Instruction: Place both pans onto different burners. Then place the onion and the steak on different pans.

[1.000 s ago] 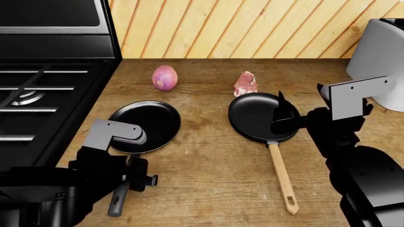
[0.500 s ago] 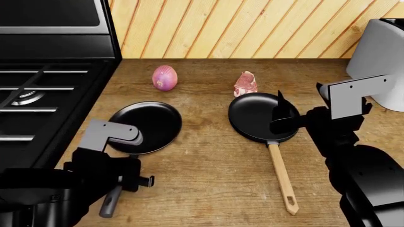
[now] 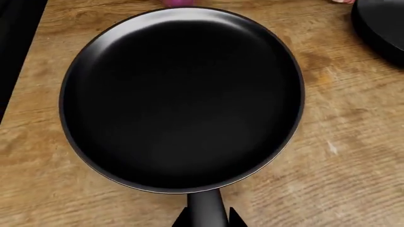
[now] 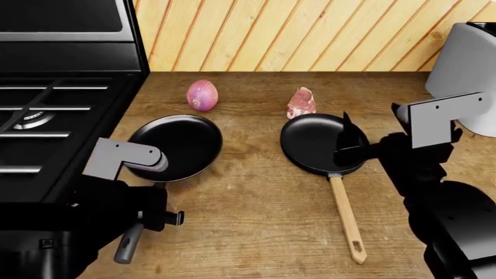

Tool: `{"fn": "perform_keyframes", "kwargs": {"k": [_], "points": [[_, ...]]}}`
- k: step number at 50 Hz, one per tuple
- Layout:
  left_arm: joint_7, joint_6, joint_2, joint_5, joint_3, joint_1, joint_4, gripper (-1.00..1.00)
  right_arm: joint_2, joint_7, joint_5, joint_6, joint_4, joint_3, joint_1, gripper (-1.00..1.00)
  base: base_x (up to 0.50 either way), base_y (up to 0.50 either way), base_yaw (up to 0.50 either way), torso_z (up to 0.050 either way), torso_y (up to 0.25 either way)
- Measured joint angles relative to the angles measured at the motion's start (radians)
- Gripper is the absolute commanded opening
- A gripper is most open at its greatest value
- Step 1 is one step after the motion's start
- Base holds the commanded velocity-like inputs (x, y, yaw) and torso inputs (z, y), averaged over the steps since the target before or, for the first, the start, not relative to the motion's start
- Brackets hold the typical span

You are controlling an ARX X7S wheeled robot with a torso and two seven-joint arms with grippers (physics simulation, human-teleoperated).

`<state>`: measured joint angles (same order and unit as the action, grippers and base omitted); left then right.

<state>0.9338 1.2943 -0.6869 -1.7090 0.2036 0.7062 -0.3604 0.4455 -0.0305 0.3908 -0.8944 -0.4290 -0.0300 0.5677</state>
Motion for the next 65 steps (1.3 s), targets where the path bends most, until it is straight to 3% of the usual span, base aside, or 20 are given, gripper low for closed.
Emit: {"fn": "perform_keyframes", "kwargs": {"k": [12, 23, 32, 40, 65], "points": [[-0.018, -0.011, -0.013, 0.007, -0.008, 0.012, -0.012, -1.00, -0.030, -0.073, 0.166, -0.372, -0.179, 0.129, 0.063, 1.00, 0.00, 0.00, 0.00, 0.001, 0.002], [-0.041, -0.023, -0.017, 0.020, -0.007, 0.012, -0.018, -1.00, 0.029, -0.436, 0.678, -0.569, -0.163, 0.215, 0.116, 1.00, 0.00, 0.00, 0.00, 0.000, 0.002], [-0.055, -0.030, -0.018, 0.030, -0.003, 0.011, -0.021, -1.00, 0.071, -0.686, 1.011, -0.602, -0.124, 0.214, 0.129, 1.00, 0.00, 0.00, 0.00, 0.001, 0.002], [-0.065, -0.037, -0.022, 0.034, -0.001, 0.007, -0.025, -1.00, 0.091, -0.813, 1.181, -0.588, -0.104, 0.205, 0.115, 1.00, 0.00, 0.00, 0.00, 0.000, 0.003], [-0.079, -0.056, -0.037, 0.037, 0.001, -0.005, -0.038, -1.00, 0.108, -0.943, 1.317, -0.523, -0.010, 0.152, 0.080, 1.00, 0.00, 0.00, 0.00, 0.001, 0.002]]}}
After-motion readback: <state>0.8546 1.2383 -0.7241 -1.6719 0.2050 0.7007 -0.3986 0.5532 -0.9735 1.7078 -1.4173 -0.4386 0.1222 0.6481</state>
